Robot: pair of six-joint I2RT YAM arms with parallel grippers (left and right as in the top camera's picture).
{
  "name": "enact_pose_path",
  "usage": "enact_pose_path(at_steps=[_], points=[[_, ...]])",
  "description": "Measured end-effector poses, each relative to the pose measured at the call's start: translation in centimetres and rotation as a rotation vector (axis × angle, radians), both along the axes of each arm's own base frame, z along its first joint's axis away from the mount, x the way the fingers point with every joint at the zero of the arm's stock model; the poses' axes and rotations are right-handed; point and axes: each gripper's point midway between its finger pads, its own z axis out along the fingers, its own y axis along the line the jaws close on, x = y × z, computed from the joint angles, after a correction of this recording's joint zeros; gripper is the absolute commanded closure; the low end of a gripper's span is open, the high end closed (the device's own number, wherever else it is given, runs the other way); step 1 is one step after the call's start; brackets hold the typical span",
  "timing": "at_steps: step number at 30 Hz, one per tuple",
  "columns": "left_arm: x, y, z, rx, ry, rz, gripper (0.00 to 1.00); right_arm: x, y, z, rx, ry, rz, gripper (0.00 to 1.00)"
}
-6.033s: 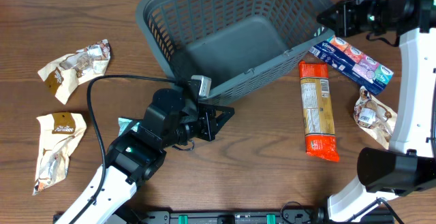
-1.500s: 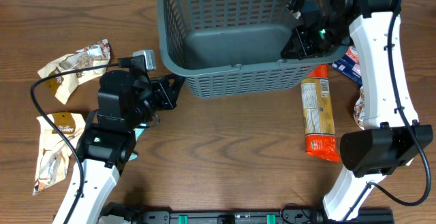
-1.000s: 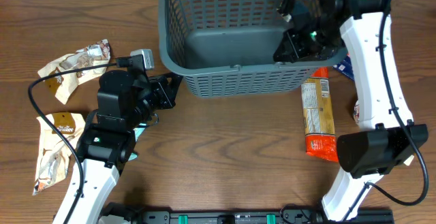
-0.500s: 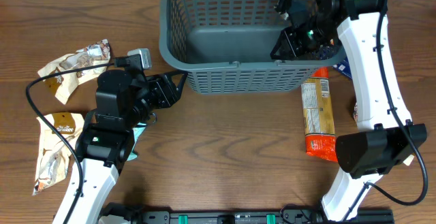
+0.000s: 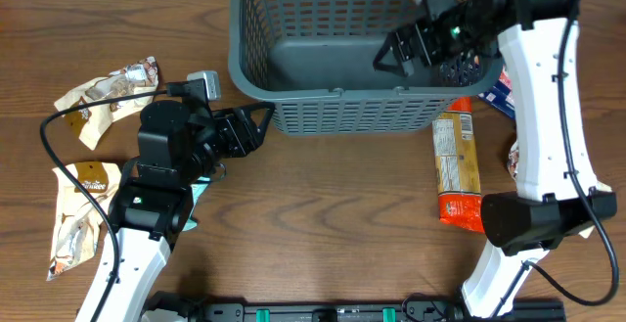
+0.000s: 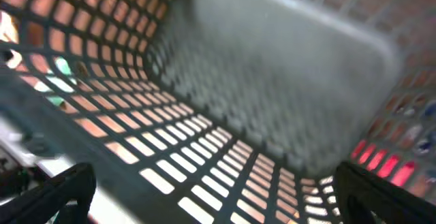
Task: Pack container
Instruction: 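Release the basket and pull both grippers back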
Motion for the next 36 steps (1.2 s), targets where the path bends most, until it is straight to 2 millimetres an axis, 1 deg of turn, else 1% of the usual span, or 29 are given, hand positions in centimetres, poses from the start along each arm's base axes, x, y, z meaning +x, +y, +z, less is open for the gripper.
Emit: enact_pose_path(at_steps=[4, 9, 12, 14, 17, 21, 24, 28, 29, 30, 32, 36], points=[[-0.4, 0.0, 0.3, 0.008, -0.010, -0.008, 0.20, 0.0, 0.0, 2.9, 0.013, -0.079, -0.003, 0.01], [-2.0, 0.3, 1.6, 0.019, -0.040, -0.017, 0.02, -0.6, -0.1, 6.3, 0.032, -0.162, -0.015, 0.01], [-3.7, 0.7, 1.6, 0.032, -0.018, -0.022, 0.01, -0.7, -0.7, 7.8, 0.036, -0.202, -0.053, 0.01], [-4.8, 0.9, 1.4, 0.042, -0.001, -0.024, 0.01, -0.5, -1.7, 8.6, 0.026, -0.223, -0.103, 0.01], [-6.4, 1.5, 1.3, 0.060, 0.015, -0.013, 0.01, -0.5, -4.0, 9.8, 0.003, -0.255, -0.205, 0.01], [-7.7, 2.9, 2.3, 0.095, -0.027, 0.040, 0.01, -1.4, -8.6, 12.0, -0.034, -0.311, -0.380, 0.01], [-8.6, 4.4, 2.7, 0.131, -0.053, 0.108, 0.01, -2.9, -13.1, 13.9, -0.072, -0.357, -0.550, 0.01], [-9.7, 6.6, 2.3, 0.191, -0.043, 0.206, 0.01, -6.1, -19.7, 16.3, -0.143, -0.421, -0.794, 0.01], [-9.8, 7.0, 2.1, 0.203, -0.037, 0.223, 0.01, -6.8, -20.8, 16.7, -0.158, -0.433, -0.837, 0.01], [-10.0, 7.4, 1.8, 0.219, -0.028, 0.240, 0.01, -7.6, -21.8, 17.1, -0.168, -0.441, -0.879, 0.01], [-10.3, 7.9, 1.3, 0.241, -0.006, 0.262, 0.01, -8.9, -23.3, 17.6, -0.188, -0.452, -0.941, 0.01], [-10.5, 8.5, 0.7, 0.265, 0.020, 0.282, 0.01, -10.5, -24.9, 17.8, -0.228, -0.452, -1.025, 0.01]])
